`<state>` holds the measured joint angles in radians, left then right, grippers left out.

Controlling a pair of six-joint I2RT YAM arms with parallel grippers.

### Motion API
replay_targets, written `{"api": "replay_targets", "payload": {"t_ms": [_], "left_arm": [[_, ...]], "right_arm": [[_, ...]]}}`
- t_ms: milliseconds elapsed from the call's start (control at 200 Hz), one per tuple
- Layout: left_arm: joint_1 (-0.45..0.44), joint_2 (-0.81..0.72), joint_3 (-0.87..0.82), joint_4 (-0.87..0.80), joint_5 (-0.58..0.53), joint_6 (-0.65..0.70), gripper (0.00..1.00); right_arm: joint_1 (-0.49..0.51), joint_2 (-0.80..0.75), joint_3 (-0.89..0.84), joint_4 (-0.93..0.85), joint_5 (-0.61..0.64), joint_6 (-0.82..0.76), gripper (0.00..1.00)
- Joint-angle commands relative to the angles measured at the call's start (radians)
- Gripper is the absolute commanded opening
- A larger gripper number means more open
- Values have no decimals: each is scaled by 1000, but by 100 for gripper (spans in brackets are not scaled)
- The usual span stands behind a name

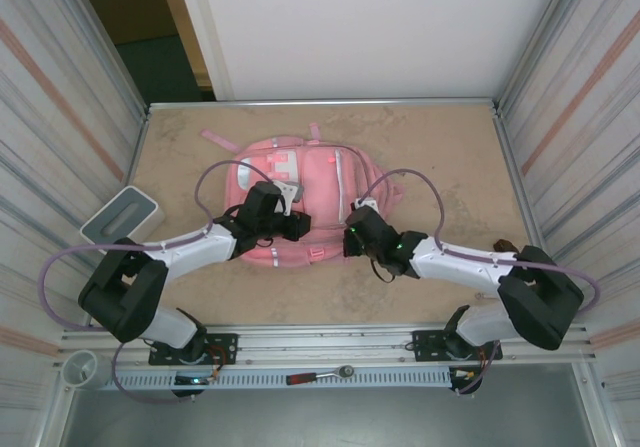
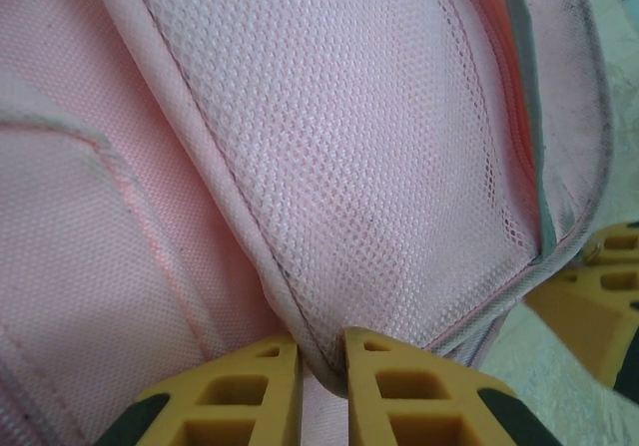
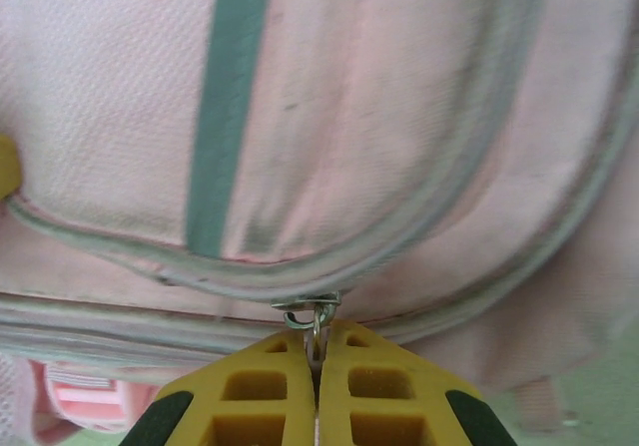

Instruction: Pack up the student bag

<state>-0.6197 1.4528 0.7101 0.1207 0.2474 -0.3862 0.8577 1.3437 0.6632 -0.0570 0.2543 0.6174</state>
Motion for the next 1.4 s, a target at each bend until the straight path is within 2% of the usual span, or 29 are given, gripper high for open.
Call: {"api": "replay_targets", "payload": {"t_ms": [0,271,381,501,616,686,766,912,1037,1157,1313,1393], "left_arm": [[46,8,-36,-96,-142,41,18],[45,-20,-32,-105,-125,47,20],[36,-68,-32,-109,-118,54,32],[4,-161,-26,-137,-170,91,50],[-47,-253,-23,-134,-238,178,60],[-86,-283,-35,-78,-275,279,62],[-120,-288,-49,-2,-226,453,65],[-168,-256,-45,65,-157,727,66],[-173,-201,-26,82,-150,860,64],[-181,-132,17,85,-190,918,61],[-197,-67,47,100,-159,960,55],[-198,-40,59,108,-156,969,48]], "right_arm": [[-63,-50,-17,-61,-15,-81,0],[-146,-76,-17,-33,-166,-157,0],[-155,-88,-6,-26,-236,-185,0],[-159,-111,5,-18,-319,-192,0],[-158,-134,27,-26,-378,-182,0],[-159,-151,38,-29,-396,-175,0],[-160,-165,53,-32,-415,-167,0],[-159,-178,73,-36,-436,-159,0],[-158,-187,83,-38,-450,-153,0],[-158,-201,78,-29,-459,-143,0],[-155,-205,72,-15,-464,-127,0],[-151,-201,73,-10,-464,-123,0]]}}
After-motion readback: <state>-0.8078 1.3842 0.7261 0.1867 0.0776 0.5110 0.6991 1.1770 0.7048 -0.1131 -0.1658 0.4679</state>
